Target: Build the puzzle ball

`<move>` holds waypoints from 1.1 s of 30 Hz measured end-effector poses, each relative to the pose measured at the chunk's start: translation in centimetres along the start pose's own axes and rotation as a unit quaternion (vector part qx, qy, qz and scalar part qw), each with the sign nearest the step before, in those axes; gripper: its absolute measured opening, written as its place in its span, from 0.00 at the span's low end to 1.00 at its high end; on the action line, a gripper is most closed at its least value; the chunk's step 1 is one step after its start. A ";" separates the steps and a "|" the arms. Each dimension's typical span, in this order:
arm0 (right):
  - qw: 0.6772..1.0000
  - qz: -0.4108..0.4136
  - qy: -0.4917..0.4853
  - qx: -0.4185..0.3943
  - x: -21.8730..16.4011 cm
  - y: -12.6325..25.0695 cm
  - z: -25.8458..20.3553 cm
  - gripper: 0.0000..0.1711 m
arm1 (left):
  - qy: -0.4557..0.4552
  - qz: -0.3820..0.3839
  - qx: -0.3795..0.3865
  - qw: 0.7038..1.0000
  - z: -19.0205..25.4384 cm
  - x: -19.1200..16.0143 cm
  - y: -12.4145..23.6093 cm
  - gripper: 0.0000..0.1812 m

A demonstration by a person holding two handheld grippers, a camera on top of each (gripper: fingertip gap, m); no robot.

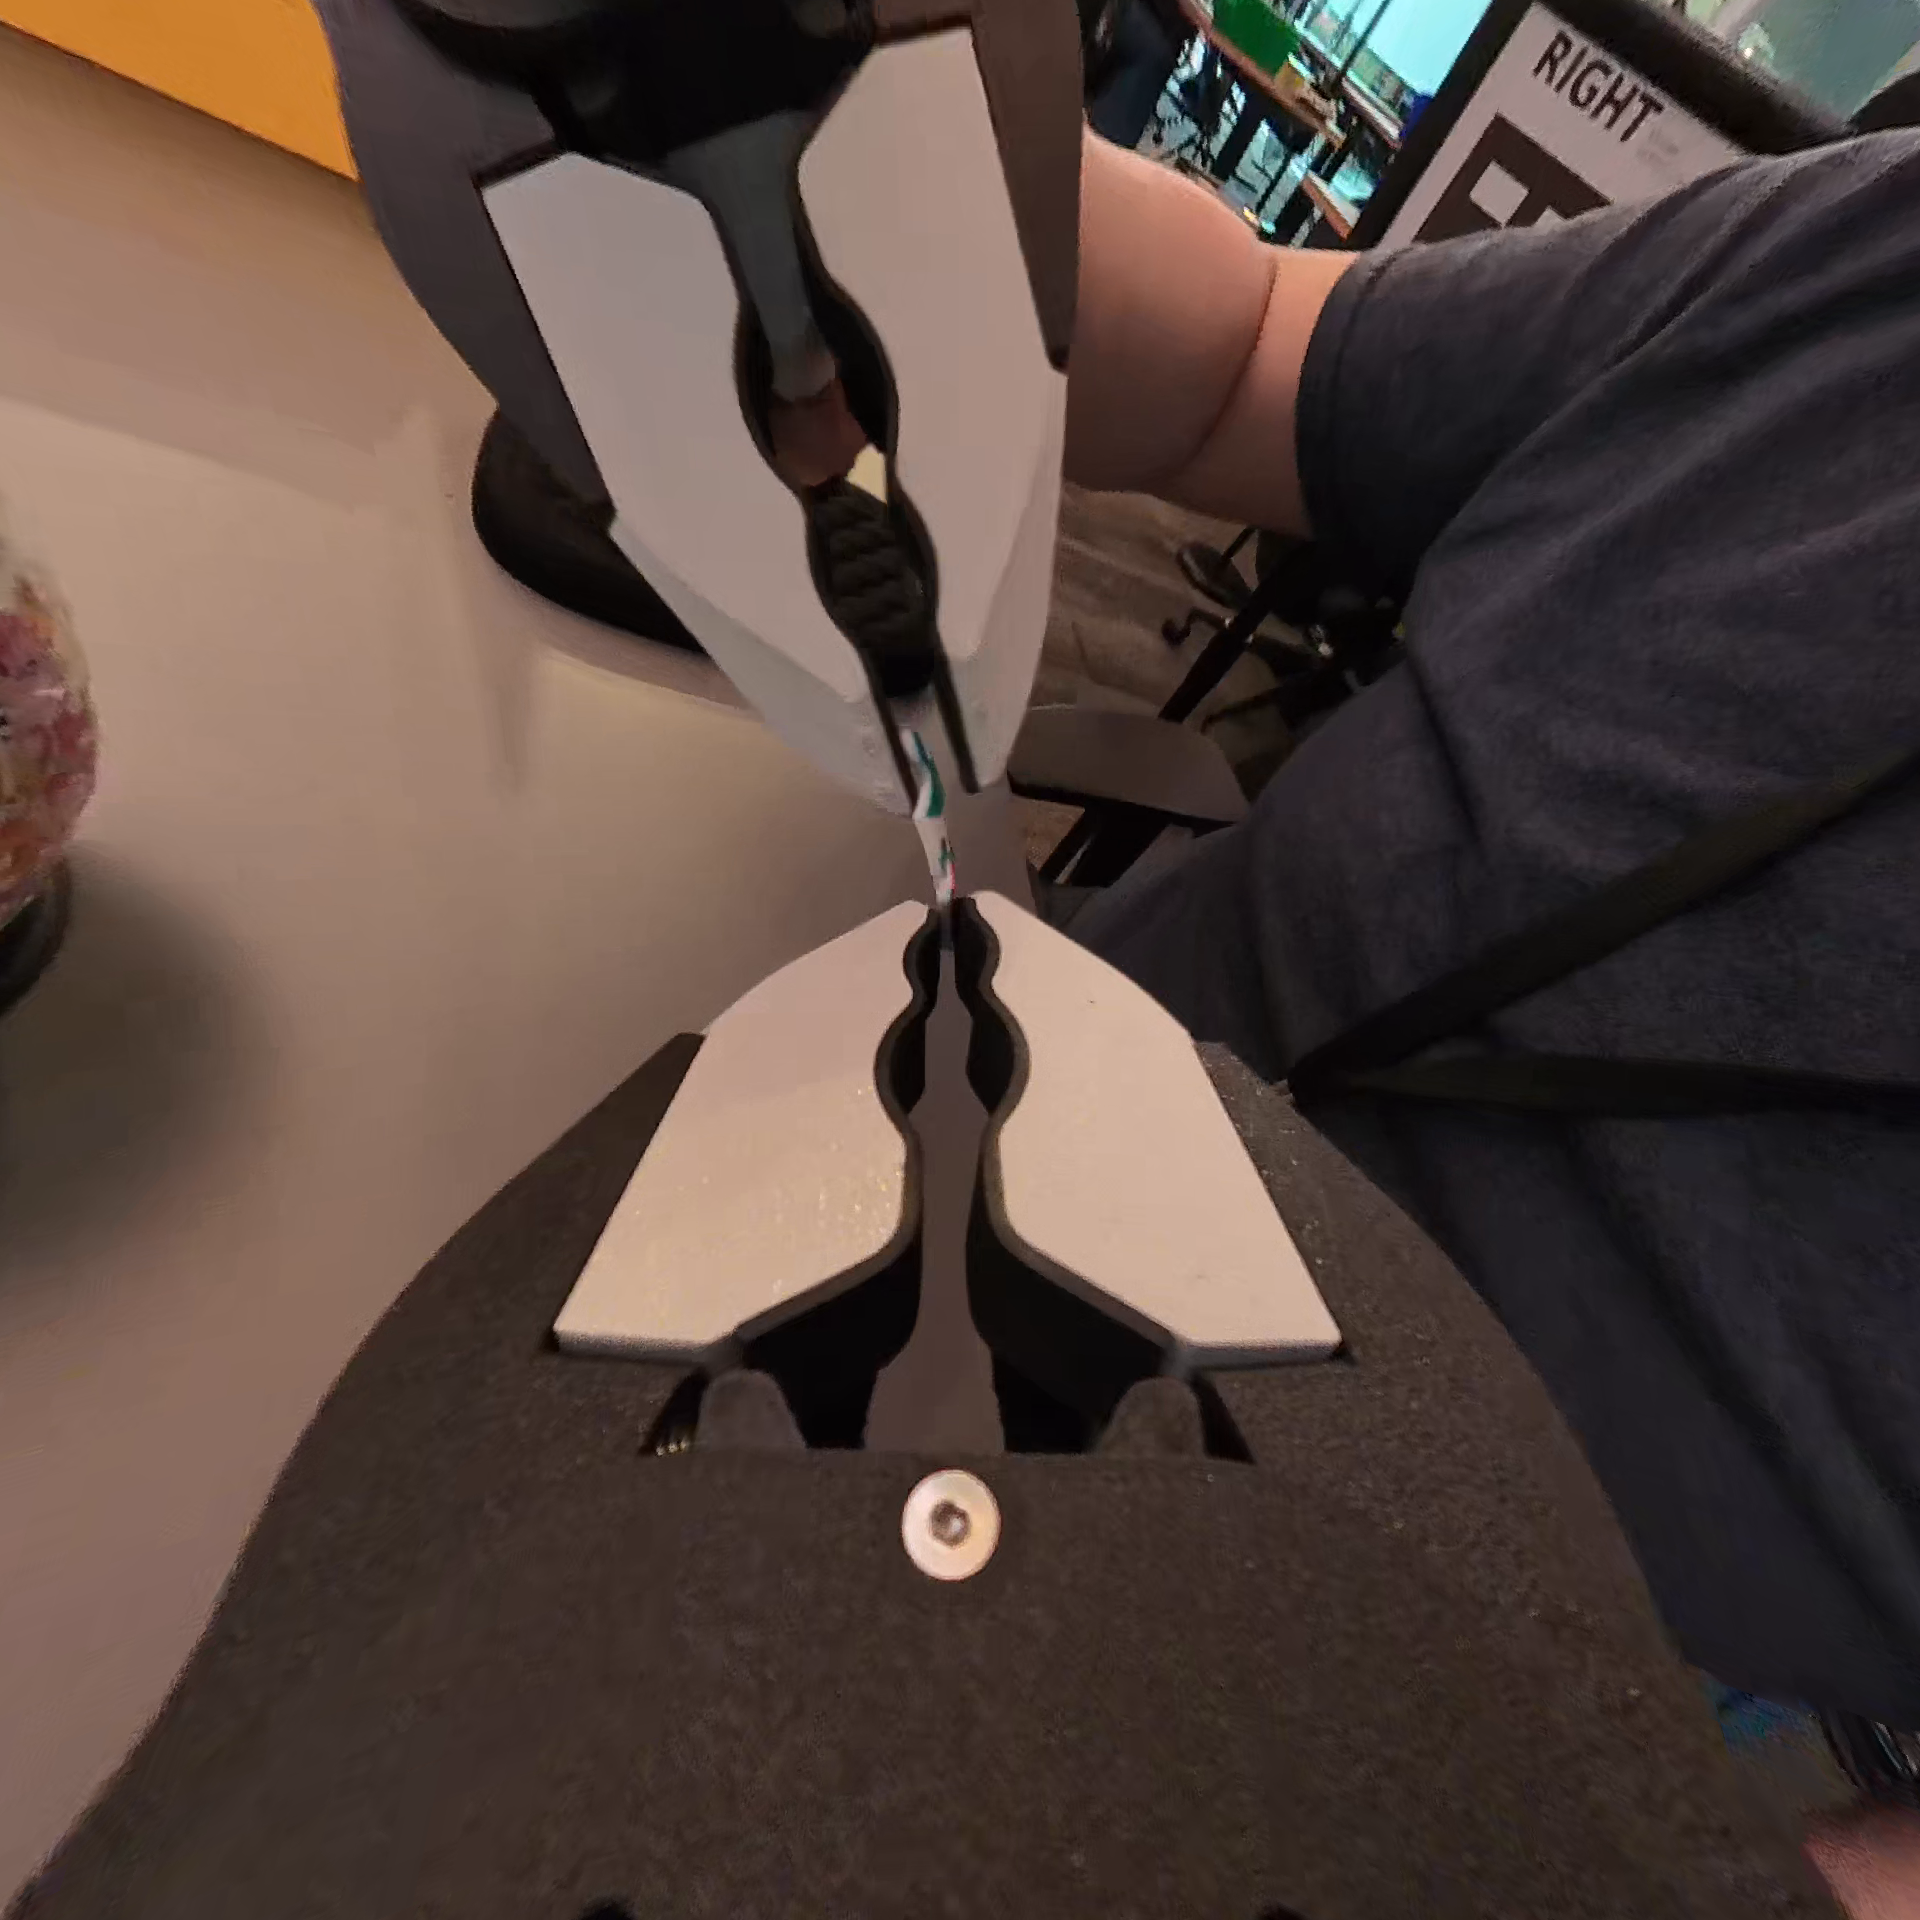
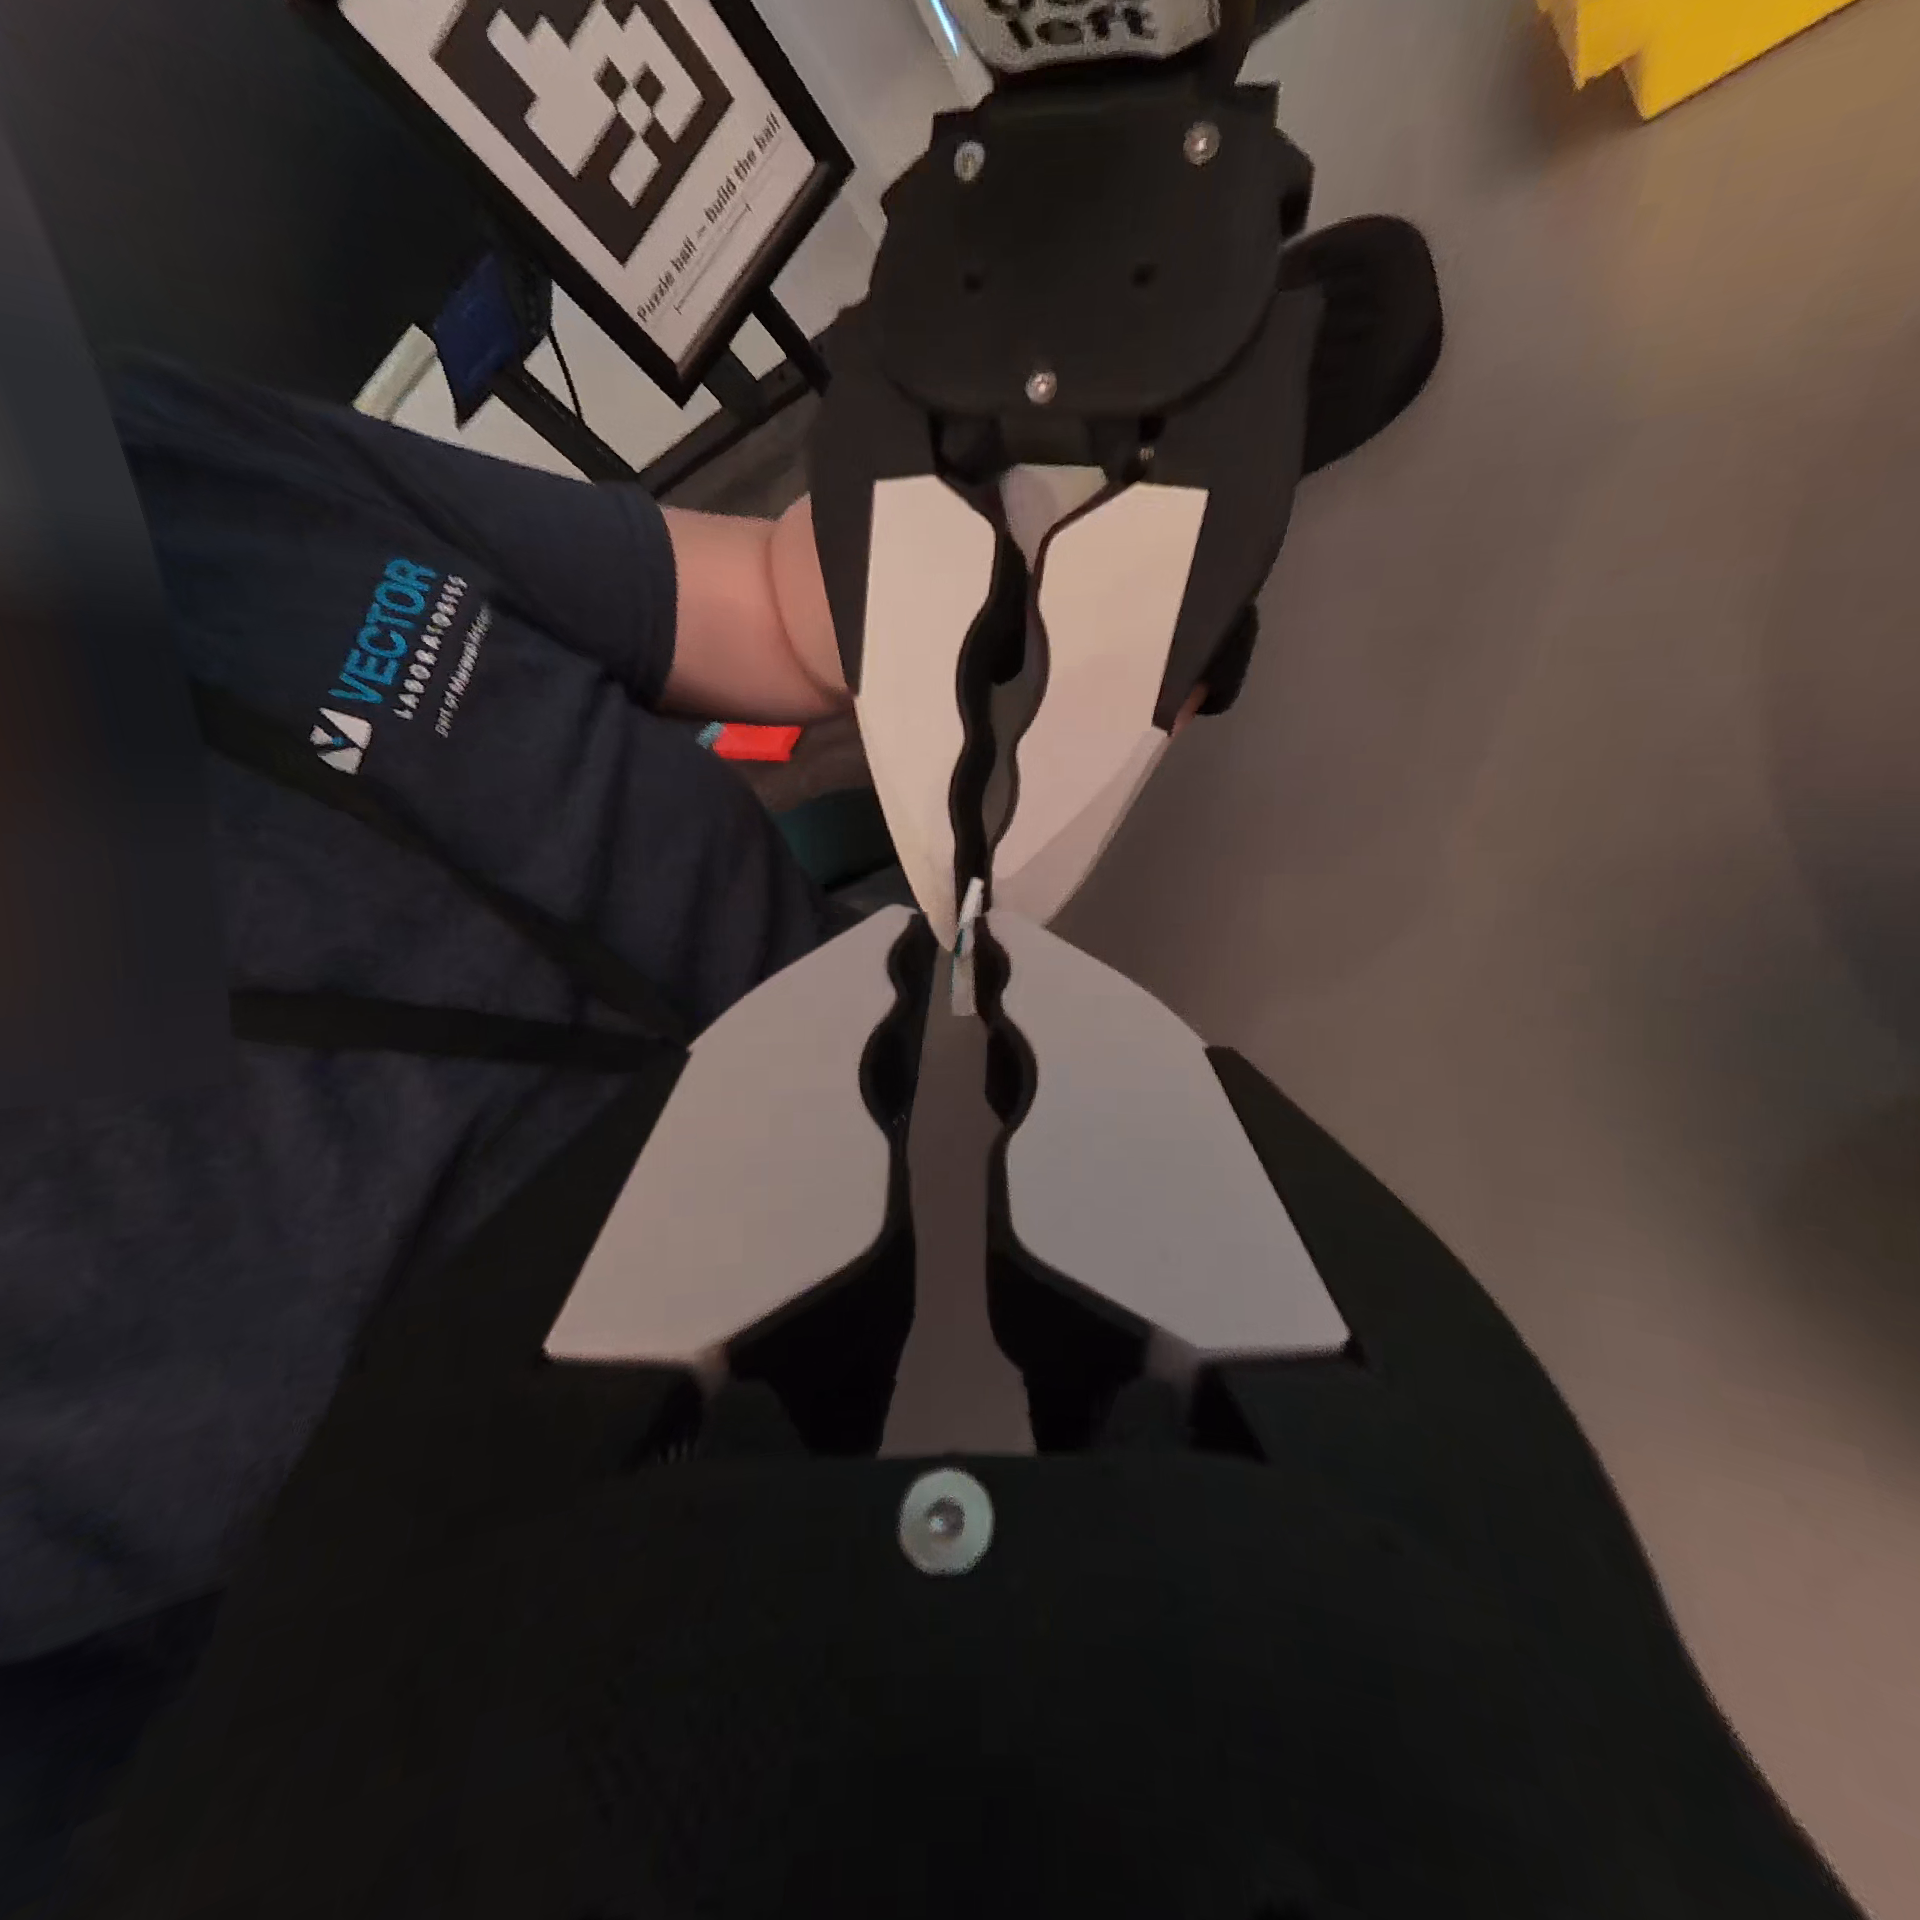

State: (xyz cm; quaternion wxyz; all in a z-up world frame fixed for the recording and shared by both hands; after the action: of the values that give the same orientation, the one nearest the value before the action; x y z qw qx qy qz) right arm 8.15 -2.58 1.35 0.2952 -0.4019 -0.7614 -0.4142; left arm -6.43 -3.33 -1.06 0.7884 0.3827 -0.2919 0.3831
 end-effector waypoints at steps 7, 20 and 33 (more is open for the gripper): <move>0.999 0.018 0.033 -0.027 -0.3 1.3 0.0 0.02 | -0.012 0.029 0.022 0.999 -0.8 1.0 0.3 0.03; 0.944 0.331 -0.012 -0.006 -0.5 3.9 2.0 0.01 | 0.017 0.240 -0.018 0.971 -2.2 2.4 2.7 0.08; 0.960 0.278 -0.015 0.027 -0.4 5.1 2.0 0.07 | 0.017 0.216 -0.051 0.975 -1.9 2.8 2.9 0.01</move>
State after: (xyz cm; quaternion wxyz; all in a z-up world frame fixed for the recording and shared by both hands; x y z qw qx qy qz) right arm 12.53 0.72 2.05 0.3981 -0.5959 -0.6350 -0.2886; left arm -7.00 0.51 1.15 0.7100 0.2635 -0.3737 0.5355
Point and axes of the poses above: each gripper's, where its closed fingertips meet, y back along the fingers, x out of its top, z = x × y across the jaws, the point moved 9 cm from there along y, back along the fingers, and after that the axes turned 7 degrees about y, right-handed, at the moved point
